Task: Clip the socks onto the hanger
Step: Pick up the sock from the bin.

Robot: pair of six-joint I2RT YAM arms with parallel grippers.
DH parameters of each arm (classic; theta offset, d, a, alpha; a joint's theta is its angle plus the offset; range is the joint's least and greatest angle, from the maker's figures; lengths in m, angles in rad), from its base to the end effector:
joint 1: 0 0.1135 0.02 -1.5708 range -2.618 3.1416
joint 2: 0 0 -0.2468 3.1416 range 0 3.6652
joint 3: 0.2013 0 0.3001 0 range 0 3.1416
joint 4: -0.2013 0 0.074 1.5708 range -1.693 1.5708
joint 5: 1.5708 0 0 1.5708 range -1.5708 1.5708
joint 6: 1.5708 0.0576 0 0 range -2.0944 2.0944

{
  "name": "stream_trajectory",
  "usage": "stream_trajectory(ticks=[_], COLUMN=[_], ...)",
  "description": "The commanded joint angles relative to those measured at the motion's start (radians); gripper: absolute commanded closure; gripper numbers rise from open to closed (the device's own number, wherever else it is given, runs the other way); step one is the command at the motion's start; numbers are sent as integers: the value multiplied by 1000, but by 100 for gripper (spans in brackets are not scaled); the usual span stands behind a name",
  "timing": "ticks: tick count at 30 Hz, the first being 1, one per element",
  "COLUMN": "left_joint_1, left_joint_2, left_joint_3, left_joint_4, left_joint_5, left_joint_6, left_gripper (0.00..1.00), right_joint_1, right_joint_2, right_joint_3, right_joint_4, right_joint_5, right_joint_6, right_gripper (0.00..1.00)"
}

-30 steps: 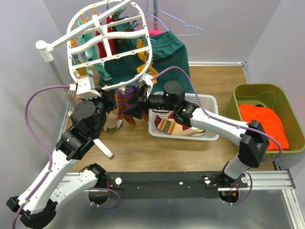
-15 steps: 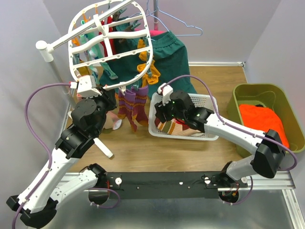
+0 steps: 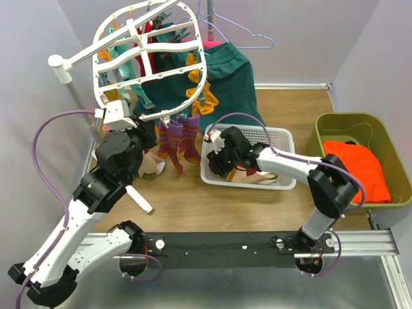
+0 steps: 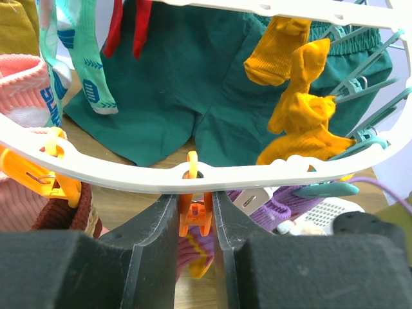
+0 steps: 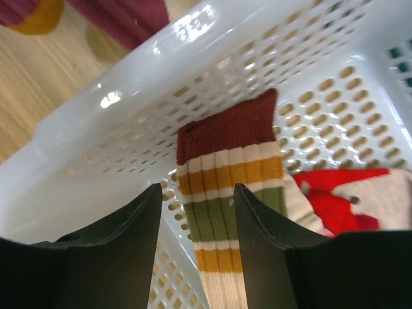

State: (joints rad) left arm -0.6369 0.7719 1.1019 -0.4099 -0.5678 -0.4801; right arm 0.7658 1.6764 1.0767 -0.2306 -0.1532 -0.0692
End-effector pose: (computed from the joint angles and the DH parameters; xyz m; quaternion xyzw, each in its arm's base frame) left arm 0.1985 -0.1083 0.4279 -0.1342 0.7181 -0.1705 0.6613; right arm 0.2901 0.2912 0.1459 -0.4022 0.8384 0.1902 0.3148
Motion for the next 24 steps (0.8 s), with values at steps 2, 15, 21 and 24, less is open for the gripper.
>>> stream_trajectory(ticks=[2,15,21,24], left_joint_1=[5,5,5,6], left_joint_2=[4,0,0,-3], left_joint_3=[27,27,33,33], left_joint_4=[-4,-9,-10,-12], left_joint_5=[-21,-17,-15,-18], left_joint_6=[-17,-23,-25,-26], left_gripper=[76,76,77,77], right_joint_1=[4,-16,-19,-20], right_joint_2=[88,106,-44,-131], right_joint_3=[12,-32,-60,-75], right_joint_4=[31,77,73,83], right_joint_5=[-57,41,121,148], right_joint_6=[-49,-3,16,31], right_gripper=[44,86,97,99])
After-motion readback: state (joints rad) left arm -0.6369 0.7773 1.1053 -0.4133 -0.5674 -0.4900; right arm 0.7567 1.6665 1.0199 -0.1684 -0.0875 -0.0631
